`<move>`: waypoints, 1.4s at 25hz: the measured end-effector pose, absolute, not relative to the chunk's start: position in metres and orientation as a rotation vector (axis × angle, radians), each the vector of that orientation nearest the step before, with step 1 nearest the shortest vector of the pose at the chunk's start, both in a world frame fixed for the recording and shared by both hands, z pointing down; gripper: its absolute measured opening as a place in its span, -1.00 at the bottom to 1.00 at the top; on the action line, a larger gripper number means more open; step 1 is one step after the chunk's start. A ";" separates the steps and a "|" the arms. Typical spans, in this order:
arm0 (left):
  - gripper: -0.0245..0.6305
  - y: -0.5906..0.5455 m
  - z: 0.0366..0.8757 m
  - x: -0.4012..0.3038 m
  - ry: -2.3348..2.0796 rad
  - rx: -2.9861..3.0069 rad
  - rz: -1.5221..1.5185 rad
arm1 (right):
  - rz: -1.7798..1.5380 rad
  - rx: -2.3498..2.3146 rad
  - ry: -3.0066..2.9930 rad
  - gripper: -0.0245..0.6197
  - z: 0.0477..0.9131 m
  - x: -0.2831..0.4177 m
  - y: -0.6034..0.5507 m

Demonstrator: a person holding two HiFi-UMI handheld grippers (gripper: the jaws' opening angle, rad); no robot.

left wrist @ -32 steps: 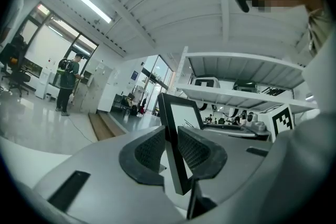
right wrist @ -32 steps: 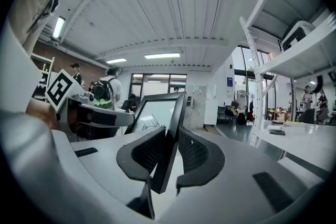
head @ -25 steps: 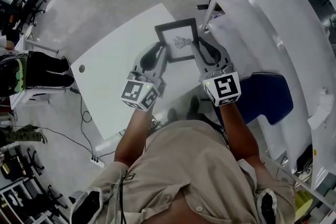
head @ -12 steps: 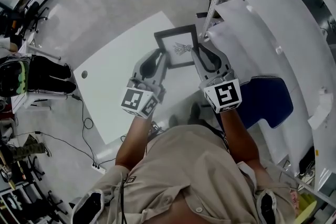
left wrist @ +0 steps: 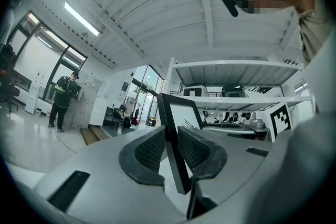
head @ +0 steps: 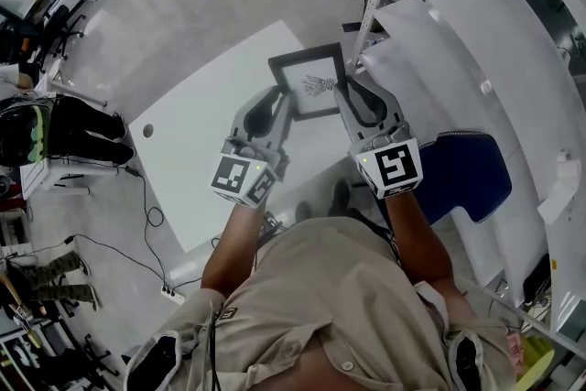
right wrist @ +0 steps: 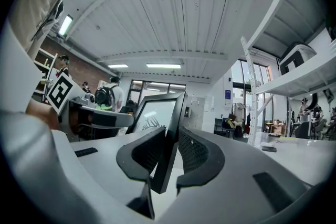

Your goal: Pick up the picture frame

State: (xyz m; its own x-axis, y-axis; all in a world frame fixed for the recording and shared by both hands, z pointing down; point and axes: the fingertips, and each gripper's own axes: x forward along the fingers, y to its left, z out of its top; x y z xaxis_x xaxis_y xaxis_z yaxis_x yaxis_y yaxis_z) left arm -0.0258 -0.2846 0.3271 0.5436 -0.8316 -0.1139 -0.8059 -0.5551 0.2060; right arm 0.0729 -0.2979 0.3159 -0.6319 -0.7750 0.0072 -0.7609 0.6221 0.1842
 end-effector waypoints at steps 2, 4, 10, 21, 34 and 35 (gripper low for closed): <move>-0.68 -0.284 0.327 -0.026 -1.411 2.645 -0.299 | -0.256 1.304 -2.752 -0.66 0.315 0.073 -0.297; -0.68 -0.282 0.327 -0.026 -1.412 2.644 -0.301 | -0.260 1.302 -2.753 -0.66 0.315 0.072 -0.296; -0.68 -0.278 0.328 -0.025 -1.418 2.644 -0.304 | -0.265 1.297 -2.754 -0.66 0.315 0.073 -0.291; -0.68 -0.273 0.332 -0.020 -1.429 2.636 -0.293 | -0.267 1.286 -2.743 -0.66 0.319 0.077 -0.287; -0.68 -0.269 0.337 -0.018 -1.458 2.615 -0.263 | -0.229 1.263 -2.760 -0.66 0.325 0.080 -0.286; -0.68 -0.268 0.337 -0.019 -1.461 2.611 -0.263 | -0.225 1.259 -2.759 -0.66 0.326 0.079 -0.285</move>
